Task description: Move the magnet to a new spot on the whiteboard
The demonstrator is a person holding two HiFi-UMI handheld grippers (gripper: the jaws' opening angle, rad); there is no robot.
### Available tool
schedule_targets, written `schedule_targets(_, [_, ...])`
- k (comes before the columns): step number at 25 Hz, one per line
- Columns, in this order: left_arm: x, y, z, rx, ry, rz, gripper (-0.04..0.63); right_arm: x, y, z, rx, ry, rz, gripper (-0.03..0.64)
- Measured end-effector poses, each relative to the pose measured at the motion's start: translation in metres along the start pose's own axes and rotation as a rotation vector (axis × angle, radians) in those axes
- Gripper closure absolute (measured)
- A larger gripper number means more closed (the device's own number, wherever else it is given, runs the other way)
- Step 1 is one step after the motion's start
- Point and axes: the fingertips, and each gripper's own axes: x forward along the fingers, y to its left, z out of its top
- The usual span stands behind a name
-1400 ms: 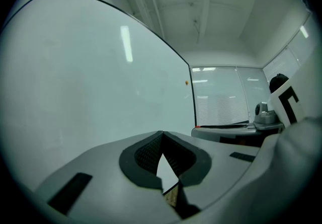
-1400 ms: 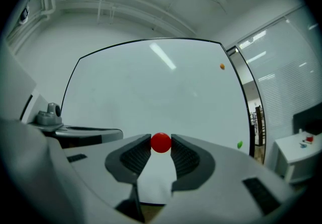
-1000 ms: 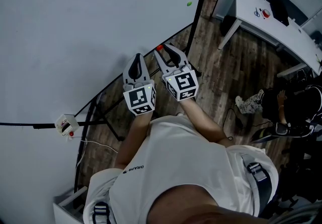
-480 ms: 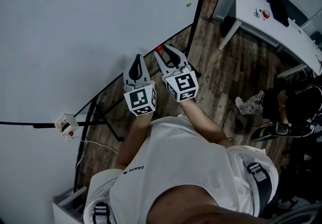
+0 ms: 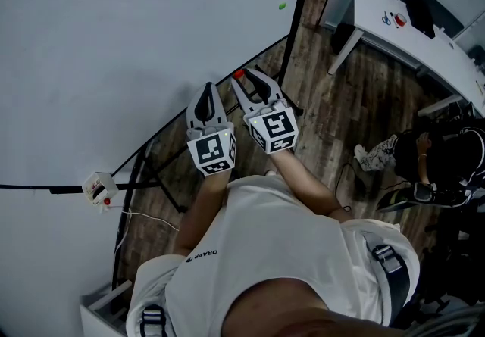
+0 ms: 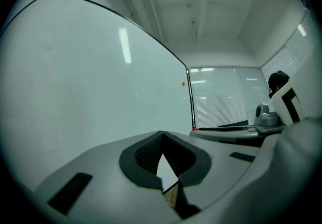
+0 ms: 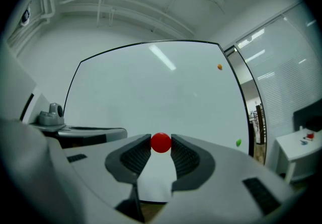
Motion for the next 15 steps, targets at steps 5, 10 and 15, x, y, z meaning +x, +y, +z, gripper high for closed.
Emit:
schedule_targets(5, [0.0010,-0.0002,-0.0027,0.000,0.006,-0.002,0.594,0.0013,0.0004,-0.0012,-0.002,0.002,0.003,0.486])
schedule_targets(10, [0.0000,0.0022,-0.0039,-0.002,0.009,-0.001,0.594,0.0030,0.0027,-0.0013,-0.003,0.001,0.005,0.486])
schedule_targets(15, [-0.0007,0.0013,-0.0023,-0.004,0.005,0.000,0.594,0.0026,0.0016,0.0011,-0.004,0.000,0.008,0.486])
